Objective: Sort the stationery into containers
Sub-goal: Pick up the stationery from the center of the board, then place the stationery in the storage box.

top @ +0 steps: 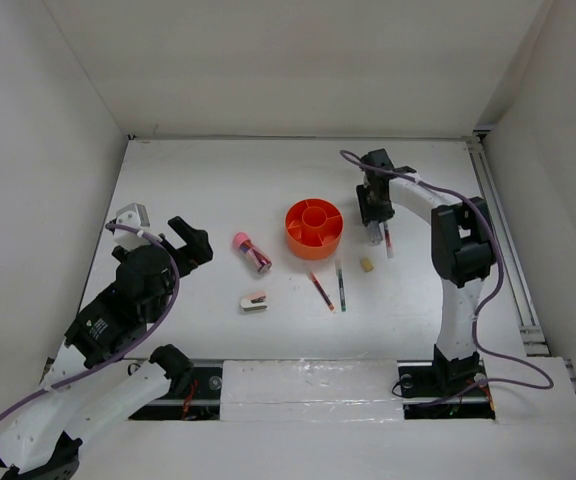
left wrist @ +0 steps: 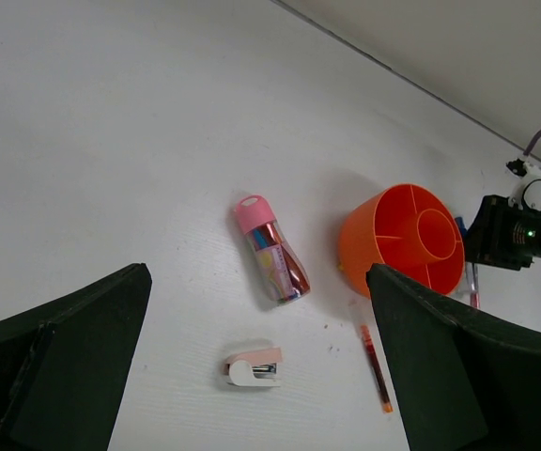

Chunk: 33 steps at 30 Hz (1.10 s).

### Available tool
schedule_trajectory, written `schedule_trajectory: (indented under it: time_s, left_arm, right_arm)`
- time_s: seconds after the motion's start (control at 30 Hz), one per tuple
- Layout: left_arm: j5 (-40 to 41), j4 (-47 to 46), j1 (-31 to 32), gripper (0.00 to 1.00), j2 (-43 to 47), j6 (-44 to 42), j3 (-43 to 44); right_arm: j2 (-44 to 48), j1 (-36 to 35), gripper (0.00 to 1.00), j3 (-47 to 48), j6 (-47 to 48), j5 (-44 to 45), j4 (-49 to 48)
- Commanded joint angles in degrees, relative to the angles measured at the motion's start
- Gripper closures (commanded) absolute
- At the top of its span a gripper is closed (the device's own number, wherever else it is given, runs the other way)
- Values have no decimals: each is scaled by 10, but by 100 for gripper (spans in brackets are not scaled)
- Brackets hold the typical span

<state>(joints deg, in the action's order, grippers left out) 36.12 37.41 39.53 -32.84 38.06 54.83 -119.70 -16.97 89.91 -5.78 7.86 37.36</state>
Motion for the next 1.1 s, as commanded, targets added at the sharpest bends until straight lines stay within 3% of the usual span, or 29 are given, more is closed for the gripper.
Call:
schedule_trajectory:
  time_s: [0.0, 0.2, 0.47, 0.57, 0.7, 0.8, 1.07]
  left_arm:
    - [14, -4, 0, 1, 3, 7, 6]
    - [14, -12, 0, 1, 3, 7, -4]
    - [14, -17, 0, 1, -3, 2, -4]
    - [14, -23, 0, 1, -8, -4, -10]
    - [8, -28, 0, 1, -8, -10, -10]
    - [2, -34, 0, 1, -8, -16, -15]
    - [-4, -41, 0, 1, -19, -21, -15]
  right_arm:
    - [44, -4, 100, -14, 0, -26, -60]
    - [225, -4, 100, -140, -39, -95, -263]
    - [346, -10, 100, -245, -39, -172, -544]
    - [351, -10, 100, -293, -39, -227, -690]
    - [333, -4, 100, -313, -39, -382, -827]
    - [317, -4, 100, -318, -53, -400, -898]
    - [240, -4, 100, -317, -79, -436, -949]
